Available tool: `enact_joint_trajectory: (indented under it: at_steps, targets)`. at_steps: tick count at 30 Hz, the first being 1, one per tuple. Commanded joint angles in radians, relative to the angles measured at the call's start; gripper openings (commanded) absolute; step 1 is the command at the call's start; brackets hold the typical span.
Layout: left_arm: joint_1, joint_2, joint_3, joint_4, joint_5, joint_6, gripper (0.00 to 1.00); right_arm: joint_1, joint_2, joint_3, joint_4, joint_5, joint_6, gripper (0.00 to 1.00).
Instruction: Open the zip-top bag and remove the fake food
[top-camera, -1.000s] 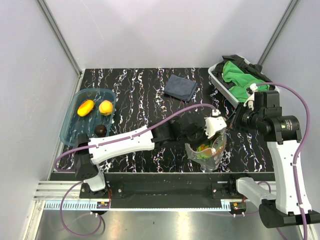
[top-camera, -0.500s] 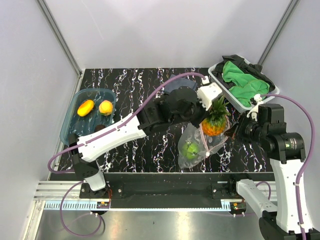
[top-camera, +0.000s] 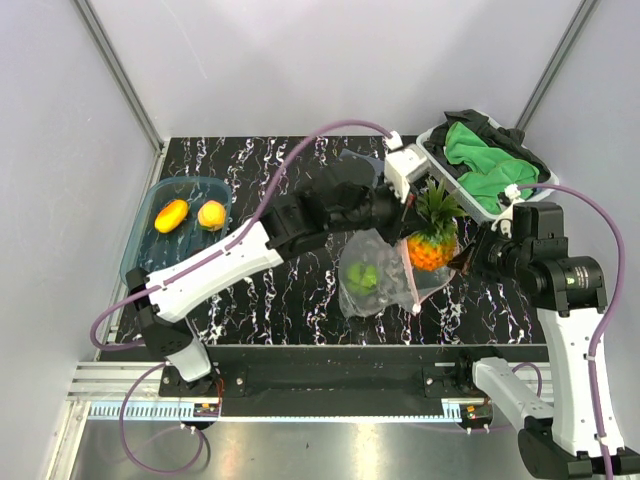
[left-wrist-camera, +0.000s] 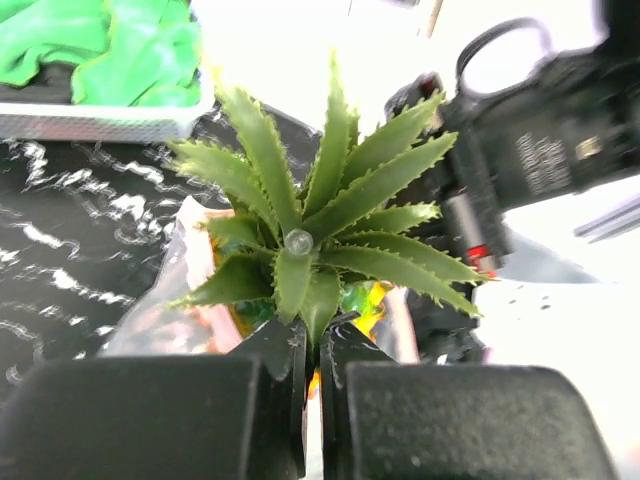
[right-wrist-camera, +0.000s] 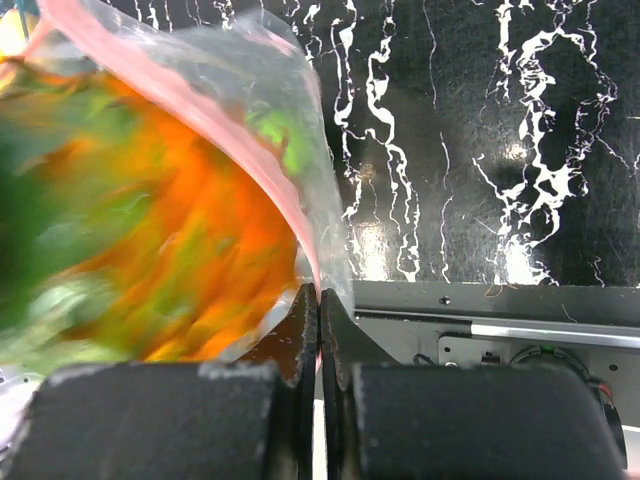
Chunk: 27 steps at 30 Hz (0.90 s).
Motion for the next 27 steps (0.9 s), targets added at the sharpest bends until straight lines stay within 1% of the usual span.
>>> enact_joint_trajectory:
  at_steps: [1, 4, 9, 11, 12, 14, 15, 17, 19, 21, 22, 23, 24, 25, 26, 27]
  targets:
    - [0.034, -0.092, -0.009, 0.216, 0.155, -0.136, 0.0, 0.005, 0.012, 0.054, 0.013, 0.042, -0.005, 0.0]
    - [0.049, -0.091, -0.027, 0.212, 0.167, -0.162, 0.0, 0.003, 0.018, 0.094, 0.021, 0.048, -0.002, 0.0]
    - [0.058, -0.098, -0.05, 0.219, 0.21, -0.147, 0.0, 0.005, 0.035, 0.12, 0.016, 0.102, -0.011, 0.0]
    - [0.066, -0.109, -0.071, 0.262, 0.27, -0.159, 0.0, 0.003, 0.038, 0.114, 0.006, 0.143, -0.022, 0.0]
    - [0.071, -0.117, -0.084, 0.317, 0.331, -0.192, 0.0, 0.005, 0.038, 0.108, 0.001, 0.155, -0.029, 0.0]
    - [0.098, -0.124, -0.122, 0.407, 0.409, -0.264, 0.0, 0.005, 0.034, 0.104, -0.008, 0.198, -0.034, 0.0]
    - [0.104, -0.132, -0.165, 0.488, 0.449, -0.333, 0.0, 0.005, 0.031, 0.099, -0.007, 0.204, -0.039, 0.0]
    - [0.112, -0.14, -0.2, 0.556, 0.483, -0.364, 0.0, 0.003, 0.027, 0.09, -0.002, 0.195, -0.036, 0.0]
    - [0.114, -0.141, -0.214, 0.584, 0.54, -0.366, 0.0, 0.003, 0.029, 0.071, 0.004, 0.165, -0.031, 0.0]
    - [0.114, -0.143, -0.202, 0.562, 0.58, -0.339, 0.0, 0.005, 0.027, 0.058, 0.015, 0.149, -0.03, 0.0]
    - [0.115, -0.146, -0.202, 0.54, 0.574, -0.32, 0.0, 0.005, 0.027, 0.053, 0.021, 0.139, -0.029, 0.0]
    - [0.115, -0.154, -0.202, 0.508, 0.551, -0.261, 0.0, 0.003, 0.021, 0.051, 0.023, 0.137, -0.031, 0.0]
    - [0.115, -0.179, -0.214, 0.427, 0.474, -0.227, 0.0, 0.003, 0.021, 0.051, 0.021, 0.135, -0.028, 0.0]
    - [0.115, -0.193, -0.222, 0.404, 0.445, -0.198, 0.0, 0.005, 0.02, 0.051, 0.016, 0.134, -0.028, 0.0]
    - [0.115, -0.219, -0.226, 0.344, 0.413, -0.135, 0.0, 0.003, 0.018, 0.053, 0.013, 0.132, -0.026, 0.0]
    - [0.115, -0.23, -0.229, 0.31, 0.313, -0.11, 0.0, 0.005, 0.017, 0.054, 0.01, 0.129, -0.022, 0.0]
